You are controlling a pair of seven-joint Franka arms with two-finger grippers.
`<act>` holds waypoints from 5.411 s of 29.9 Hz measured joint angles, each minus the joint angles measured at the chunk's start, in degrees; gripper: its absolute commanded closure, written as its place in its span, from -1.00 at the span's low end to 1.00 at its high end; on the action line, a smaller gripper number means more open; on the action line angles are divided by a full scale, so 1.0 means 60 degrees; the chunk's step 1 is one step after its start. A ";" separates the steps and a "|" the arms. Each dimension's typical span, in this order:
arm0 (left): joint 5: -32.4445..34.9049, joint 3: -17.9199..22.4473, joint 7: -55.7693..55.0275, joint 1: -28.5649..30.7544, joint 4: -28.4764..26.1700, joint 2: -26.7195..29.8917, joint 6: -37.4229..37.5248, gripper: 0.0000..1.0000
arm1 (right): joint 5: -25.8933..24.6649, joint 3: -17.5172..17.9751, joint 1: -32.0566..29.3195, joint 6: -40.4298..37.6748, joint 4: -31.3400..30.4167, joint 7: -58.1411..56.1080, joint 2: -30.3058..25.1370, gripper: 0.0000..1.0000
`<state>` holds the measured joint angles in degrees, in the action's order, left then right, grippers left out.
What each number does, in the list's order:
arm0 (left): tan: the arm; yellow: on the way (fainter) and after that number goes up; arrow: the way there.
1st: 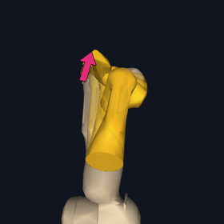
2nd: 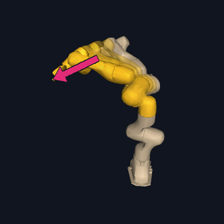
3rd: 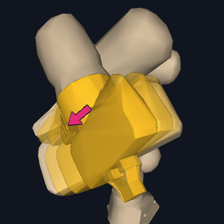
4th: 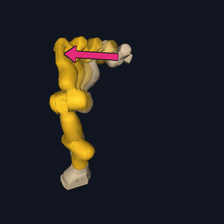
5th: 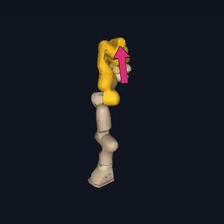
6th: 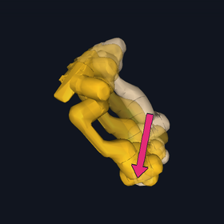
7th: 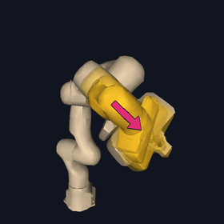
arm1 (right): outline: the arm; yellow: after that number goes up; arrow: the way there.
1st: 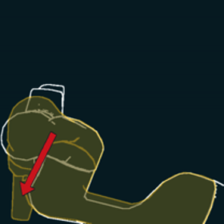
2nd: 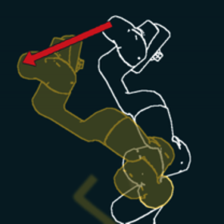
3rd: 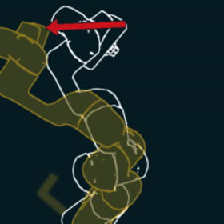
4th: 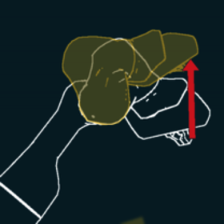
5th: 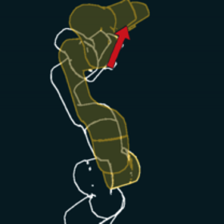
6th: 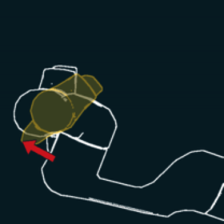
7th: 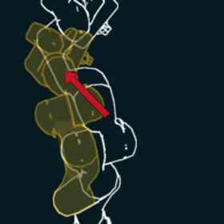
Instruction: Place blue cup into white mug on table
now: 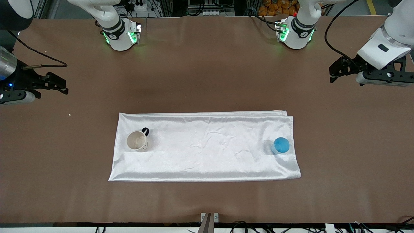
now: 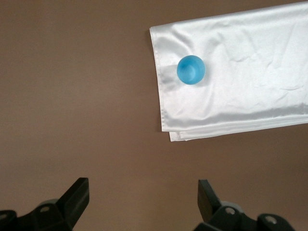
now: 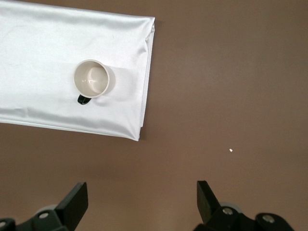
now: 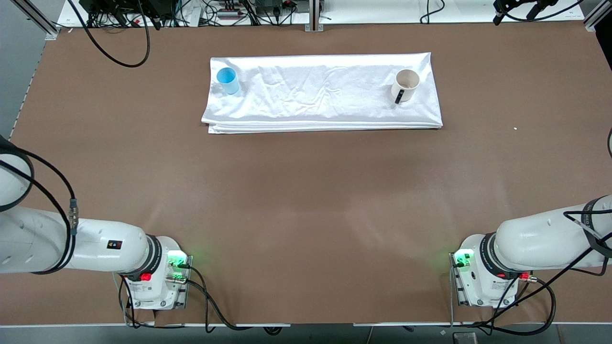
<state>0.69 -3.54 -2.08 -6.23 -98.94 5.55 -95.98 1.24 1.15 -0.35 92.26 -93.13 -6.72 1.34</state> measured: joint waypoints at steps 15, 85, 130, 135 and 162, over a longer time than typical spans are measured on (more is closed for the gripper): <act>0.0000 0.0013 0.0000 0.0004 0.0001 -0.0018 0.0014 -1.00 | 0.0003 0.0007 0.0000 -0.0061 0.0000 0.0000 0.0000 -1.00; 0.0504 -0.0354 -0.0493 -0.0617 0.0005 -0.4303 -0.4223 -1.00 | 0.0291 0.2434 0.0496 0.5714 -0.3406 0.4646 0.1921 -1.00; 0.0763 -0.0704 -0.1004 -0.0973 0.0024 -0.6836 -0.7292 -1.00 | -0.1965 0.2786 -0.0091 0.8870 -0.4182 0.5749 0.4208 -1.00; 0.0763 -0.0712 -0.1021 -0.0973 0.0015 -0.6984 -0.7293 -0.89 | -0.2036 0.2722 -0.0093 0.8869 -0.4028 0.5749 0.4248 -1.00; 0.1476 -0.0712 -0.1069 -0.0965 0.0057 -0.7034 -0.7323 1.00 | -0.3399 0.2604 -0.0069 0.9207 -0.3184 0.5749 0.4970 0.79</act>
<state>9.54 -7.81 -8.50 -12.02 -98.60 -36.66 -139.91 -19.15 16.77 -0.77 147.50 -112.23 27.77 31.16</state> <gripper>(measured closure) 0.956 0.546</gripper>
